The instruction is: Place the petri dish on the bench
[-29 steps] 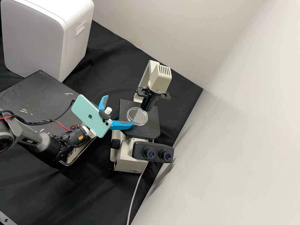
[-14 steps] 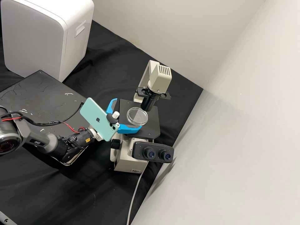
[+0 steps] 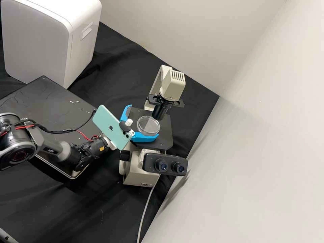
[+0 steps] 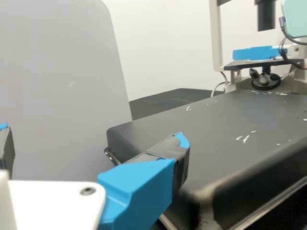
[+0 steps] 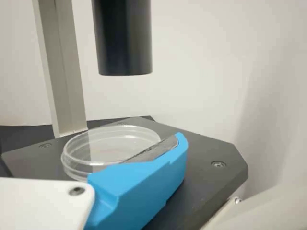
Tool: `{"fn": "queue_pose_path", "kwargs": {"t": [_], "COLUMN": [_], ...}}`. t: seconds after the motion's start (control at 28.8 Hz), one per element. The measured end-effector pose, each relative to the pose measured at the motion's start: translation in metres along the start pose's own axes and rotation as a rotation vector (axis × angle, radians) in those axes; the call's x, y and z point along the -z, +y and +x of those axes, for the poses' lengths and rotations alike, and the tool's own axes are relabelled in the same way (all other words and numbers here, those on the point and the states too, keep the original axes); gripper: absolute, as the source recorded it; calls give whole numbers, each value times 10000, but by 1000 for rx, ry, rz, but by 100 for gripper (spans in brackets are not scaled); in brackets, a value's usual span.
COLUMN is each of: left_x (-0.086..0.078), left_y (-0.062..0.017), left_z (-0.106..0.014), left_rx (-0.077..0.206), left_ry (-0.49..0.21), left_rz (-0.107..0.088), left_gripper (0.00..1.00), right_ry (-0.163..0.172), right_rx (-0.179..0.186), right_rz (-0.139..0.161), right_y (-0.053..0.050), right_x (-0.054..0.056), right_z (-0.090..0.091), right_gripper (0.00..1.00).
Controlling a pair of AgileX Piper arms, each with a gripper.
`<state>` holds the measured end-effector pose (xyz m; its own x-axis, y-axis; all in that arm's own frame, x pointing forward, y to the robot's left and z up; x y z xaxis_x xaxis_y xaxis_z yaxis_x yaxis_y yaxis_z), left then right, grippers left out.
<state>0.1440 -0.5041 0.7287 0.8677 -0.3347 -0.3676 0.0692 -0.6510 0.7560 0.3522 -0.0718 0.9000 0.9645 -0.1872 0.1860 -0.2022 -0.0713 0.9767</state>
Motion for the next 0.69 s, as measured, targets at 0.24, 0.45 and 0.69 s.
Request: {"fn": "queue_pose_path", "kwargs": {"t": [0.24,0.45,0.69], "left_x": [55,77,92], "left_y": [9,22,23], "left_z": [4,1,-1], "left_rx": [-5,-9,-5], "left_ry": [31,40,45], "left_rz": [0,-1,2], "left_gripper": [100,100,100], "right_ry": [-12,-17,-21], "right_rx": [-8,-27,-38], "right_rz": [-24,-25,-28], "right_y": [1,55,68], "right_x": [-74,-122,-142], "right_z": [78,113,136], "right_gripper": [100,100,100]}}
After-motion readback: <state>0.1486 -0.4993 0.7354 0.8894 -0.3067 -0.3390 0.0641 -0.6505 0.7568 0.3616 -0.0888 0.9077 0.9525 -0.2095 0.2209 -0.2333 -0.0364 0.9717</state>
